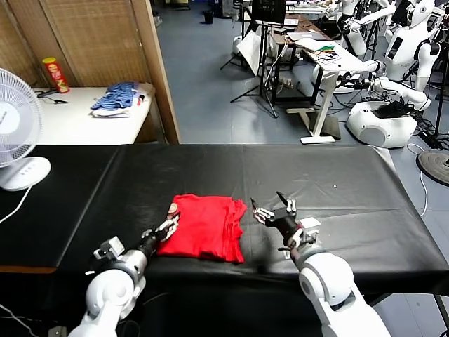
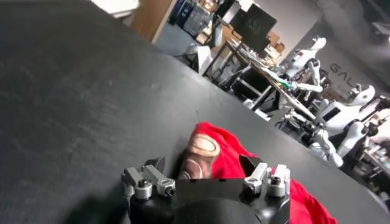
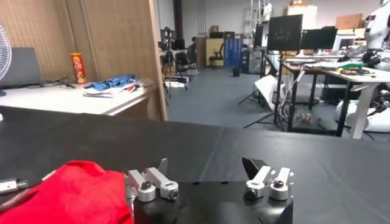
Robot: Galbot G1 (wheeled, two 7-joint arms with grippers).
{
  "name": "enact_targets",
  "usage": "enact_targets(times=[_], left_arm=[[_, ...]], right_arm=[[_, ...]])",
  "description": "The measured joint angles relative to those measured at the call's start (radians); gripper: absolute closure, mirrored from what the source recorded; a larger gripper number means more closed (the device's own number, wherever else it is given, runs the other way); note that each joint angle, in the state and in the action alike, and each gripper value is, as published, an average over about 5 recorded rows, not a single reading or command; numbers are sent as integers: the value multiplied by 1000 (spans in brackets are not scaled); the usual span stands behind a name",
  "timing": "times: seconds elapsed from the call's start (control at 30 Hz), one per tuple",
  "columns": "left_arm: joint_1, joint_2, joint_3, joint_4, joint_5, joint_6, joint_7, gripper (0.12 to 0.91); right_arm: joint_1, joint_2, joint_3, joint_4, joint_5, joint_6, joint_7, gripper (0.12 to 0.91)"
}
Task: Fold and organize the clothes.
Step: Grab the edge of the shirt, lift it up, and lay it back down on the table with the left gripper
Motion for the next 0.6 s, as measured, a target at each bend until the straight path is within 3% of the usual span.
enact_targets(times=[0.17,0.3,0.43,0.6], left_arm=[[3,-2,-6,7,-15,4,-3,639],[3,1,-7,-6,42,2,-9,845],[8,16,-3,-33,176,-9,-16,879],[22,58,-16,-77,424,-19,-15,883]], right_arm=[[-10,4,12,8,0,-1,2,227],[-20,16,25,15,-18,-19,22,227],[-36,24,41,24,-64,-60,56,227],[-69,30,67,41,-122,-100,75,227]])
